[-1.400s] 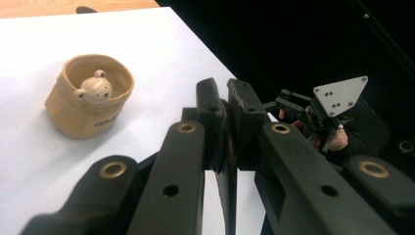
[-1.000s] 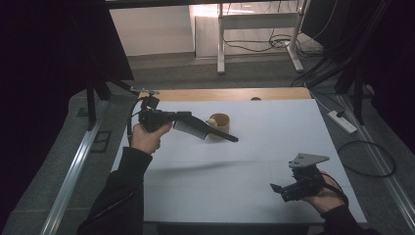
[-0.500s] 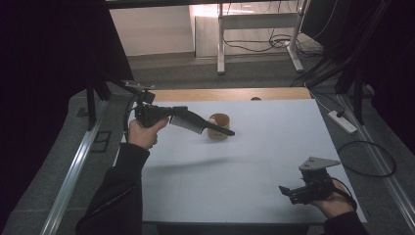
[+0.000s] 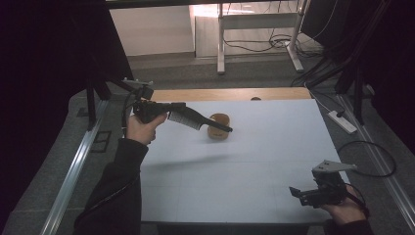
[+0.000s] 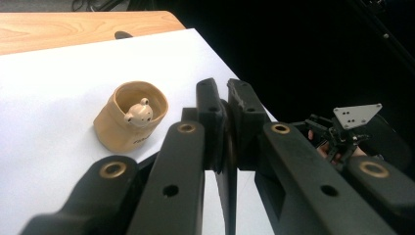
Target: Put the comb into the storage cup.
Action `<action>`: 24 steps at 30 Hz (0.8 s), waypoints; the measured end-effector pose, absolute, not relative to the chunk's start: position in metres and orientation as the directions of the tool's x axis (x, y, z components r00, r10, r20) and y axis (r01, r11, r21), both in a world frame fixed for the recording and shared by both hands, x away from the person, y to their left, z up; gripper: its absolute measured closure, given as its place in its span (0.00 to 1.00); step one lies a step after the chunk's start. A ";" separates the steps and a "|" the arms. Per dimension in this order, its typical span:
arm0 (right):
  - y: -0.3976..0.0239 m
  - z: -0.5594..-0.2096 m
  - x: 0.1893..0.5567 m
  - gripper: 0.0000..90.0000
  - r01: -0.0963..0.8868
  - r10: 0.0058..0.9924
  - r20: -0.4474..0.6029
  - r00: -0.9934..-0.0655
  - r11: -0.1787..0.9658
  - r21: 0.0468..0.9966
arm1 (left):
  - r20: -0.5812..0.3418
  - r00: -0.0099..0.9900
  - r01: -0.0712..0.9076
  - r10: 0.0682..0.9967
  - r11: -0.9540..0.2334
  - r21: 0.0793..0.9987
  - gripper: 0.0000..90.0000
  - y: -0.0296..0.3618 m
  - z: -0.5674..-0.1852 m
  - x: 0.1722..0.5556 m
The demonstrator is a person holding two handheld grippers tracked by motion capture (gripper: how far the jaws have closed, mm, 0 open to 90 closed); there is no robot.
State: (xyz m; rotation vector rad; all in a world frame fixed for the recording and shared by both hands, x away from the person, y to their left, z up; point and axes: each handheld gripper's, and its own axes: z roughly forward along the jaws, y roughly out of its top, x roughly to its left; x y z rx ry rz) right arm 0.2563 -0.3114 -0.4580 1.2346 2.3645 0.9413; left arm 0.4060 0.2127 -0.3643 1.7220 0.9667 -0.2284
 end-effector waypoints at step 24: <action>-0.321 -0.453 0.237 0.00 0.617 0.833 0.020 -0.553 0.394 0.681 | -0.558 0.623 0.695 0.548 -0.060 0.717 0.93 0.214 -0.346 0.427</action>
